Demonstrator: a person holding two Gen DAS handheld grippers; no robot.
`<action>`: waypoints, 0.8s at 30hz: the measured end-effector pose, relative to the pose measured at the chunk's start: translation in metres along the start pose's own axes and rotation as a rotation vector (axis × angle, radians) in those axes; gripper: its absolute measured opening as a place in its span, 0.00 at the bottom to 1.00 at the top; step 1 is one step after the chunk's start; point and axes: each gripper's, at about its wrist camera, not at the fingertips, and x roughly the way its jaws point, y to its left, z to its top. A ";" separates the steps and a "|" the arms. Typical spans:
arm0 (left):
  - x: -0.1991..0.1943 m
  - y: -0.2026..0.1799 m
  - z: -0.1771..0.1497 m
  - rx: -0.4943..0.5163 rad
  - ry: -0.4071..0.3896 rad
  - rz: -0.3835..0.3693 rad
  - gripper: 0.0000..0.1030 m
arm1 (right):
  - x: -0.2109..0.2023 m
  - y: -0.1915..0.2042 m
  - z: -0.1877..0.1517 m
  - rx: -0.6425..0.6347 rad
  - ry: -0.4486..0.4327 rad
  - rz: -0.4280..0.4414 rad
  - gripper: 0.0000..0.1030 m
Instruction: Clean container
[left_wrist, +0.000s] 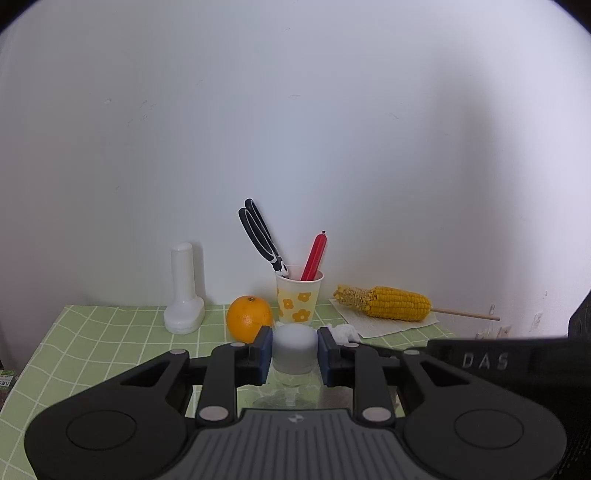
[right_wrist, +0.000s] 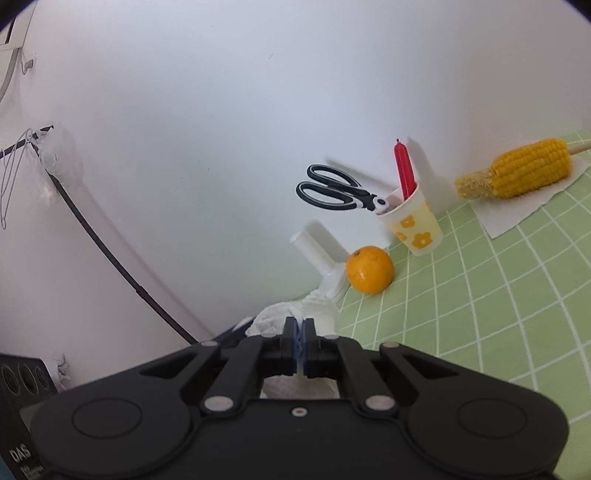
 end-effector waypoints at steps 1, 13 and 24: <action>0.000 -0.005 0.000 -0.003 0.001 0.000 0.27 | 0.000 -0.002 -0.002 0.009 -0.002 0.000 0.04; 0.003 -0.012 0.001 -0.009 0.005 0.000 0.27 | 0.008 -0.037 -0.011 0.234 0.009 0.010 0.09; 0.023 0.041 0.010 -0.009 0.013 0.001 0.27 | 0.016 -0.065 -0.021 0.443 0.032 0.078 0.28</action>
